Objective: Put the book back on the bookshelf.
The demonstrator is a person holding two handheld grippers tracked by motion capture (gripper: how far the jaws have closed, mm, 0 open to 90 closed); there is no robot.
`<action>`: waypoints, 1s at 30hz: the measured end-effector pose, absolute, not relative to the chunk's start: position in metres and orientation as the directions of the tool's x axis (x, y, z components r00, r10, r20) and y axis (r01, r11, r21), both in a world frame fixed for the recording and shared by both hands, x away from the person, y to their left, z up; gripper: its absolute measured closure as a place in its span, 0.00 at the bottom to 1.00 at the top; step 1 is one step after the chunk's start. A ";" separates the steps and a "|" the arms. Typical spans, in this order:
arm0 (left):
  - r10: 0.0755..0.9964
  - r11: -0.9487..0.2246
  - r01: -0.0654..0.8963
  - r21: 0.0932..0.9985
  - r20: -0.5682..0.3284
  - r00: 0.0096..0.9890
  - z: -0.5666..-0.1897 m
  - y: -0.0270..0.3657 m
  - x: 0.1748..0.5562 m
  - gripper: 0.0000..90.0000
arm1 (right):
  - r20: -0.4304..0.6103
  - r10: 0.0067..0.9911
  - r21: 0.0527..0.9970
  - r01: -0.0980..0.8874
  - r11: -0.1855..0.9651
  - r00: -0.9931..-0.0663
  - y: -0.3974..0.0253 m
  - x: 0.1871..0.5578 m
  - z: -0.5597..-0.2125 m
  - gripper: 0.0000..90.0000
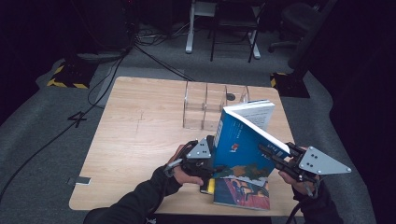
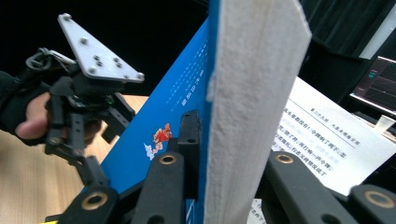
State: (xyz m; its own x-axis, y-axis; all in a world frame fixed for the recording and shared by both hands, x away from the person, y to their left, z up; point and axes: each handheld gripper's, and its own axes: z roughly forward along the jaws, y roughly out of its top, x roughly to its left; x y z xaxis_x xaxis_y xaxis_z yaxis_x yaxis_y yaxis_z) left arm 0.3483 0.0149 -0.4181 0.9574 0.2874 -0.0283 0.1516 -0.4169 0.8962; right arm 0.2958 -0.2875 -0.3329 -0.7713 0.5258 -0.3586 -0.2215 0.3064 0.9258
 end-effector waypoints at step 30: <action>0.165 -0.388 0.042 0.921 0.025 0.986 -0.399 0.009 0.343 0.65 | -0.360 0.551 0.930 -0.239 0.281 -0.753 -0.299 0.281 -0.328 0.66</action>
State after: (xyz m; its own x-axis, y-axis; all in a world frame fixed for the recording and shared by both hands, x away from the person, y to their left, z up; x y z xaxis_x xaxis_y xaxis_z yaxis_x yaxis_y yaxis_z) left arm 0.3431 0.0093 -0.3991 0.9859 0.1654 0.0251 0.0416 -0.3879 0.9208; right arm 0.2810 -0.2990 -0.3278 -0.7527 0.5513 -0.3600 -0.2388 0.2810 0.9295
